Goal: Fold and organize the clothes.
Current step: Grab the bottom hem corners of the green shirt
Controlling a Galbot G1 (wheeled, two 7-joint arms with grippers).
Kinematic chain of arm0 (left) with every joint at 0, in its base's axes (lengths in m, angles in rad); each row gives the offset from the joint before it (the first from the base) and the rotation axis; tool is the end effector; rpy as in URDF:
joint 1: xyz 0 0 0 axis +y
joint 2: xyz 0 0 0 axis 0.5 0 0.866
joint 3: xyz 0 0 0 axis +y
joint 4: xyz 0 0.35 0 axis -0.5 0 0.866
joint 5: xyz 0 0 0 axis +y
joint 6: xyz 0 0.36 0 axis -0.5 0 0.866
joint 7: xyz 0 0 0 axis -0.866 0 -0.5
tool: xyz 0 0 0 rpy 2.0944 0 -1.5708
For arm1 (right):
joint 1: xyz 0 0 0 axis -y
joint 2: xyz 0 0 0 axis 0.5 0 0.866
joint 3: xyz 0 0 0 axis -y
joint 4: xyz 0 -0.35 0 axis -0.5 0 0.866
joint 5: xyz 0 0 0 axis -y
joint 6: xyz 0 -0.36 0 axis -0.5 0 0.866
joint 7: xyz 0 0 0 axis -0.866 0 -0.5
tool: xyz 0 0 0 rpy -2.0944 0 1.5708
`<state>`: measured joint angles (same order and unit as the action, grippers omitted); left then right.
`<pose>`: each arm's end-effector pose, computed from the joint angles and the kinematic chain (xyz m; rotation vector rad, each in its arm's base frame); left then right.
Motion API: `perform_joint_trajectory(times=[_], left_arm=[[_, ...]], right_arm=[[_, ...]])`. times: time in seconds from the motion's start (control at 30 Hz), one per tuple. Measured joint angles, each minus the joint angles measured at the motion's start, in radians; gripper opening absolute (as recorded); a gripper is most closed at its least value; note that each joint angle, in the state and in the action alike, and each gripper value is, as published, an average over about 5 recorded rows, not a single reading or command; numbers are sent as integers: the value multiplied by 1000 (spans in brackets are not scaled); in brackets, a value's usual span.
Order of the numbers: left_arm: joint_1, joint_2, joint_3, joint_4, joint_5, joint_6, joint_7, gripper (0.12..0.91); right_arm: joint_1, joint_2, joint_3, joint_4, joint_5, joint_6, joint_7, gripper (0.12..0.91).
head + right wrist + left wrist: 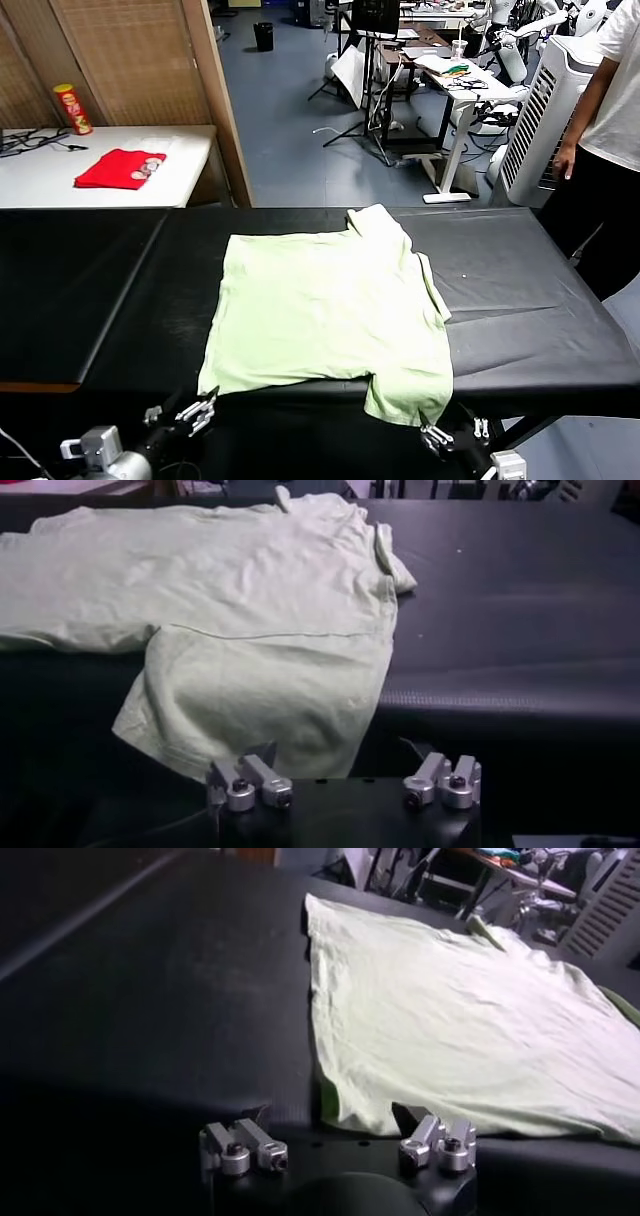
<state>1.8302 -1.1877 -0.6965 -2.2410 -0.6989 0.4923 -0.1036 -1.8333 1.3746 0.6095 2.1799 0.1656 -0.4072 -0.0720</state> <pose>0.1271 0.0923 -0.2663 -0.0835 -2.5055 0.3112 0.1114 -0.0529 -0.3045 0.1416 -2.5569 0.0377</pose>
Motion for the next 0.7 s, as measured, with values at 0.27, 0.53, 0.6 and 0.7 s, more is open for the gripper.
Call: perform_joint_trajectory(times=[0.27,0.53,0.6,0.7], left_arm=[[-1,-4,14,4,13,2,18,242],[19,10,6,-21,31,-6,20,126],[27,16,-3,-30,28,-13,15,126],[29,21,-19,-42,15,-30,10,126]], right_arm=[[-5,8,-1,1,-13,23,2,149],[-60,28,4,59,-26,45,3,121],[-70,29,9,81,-15,50,3,121],[-64,24,23,110,20,55,4,121]])
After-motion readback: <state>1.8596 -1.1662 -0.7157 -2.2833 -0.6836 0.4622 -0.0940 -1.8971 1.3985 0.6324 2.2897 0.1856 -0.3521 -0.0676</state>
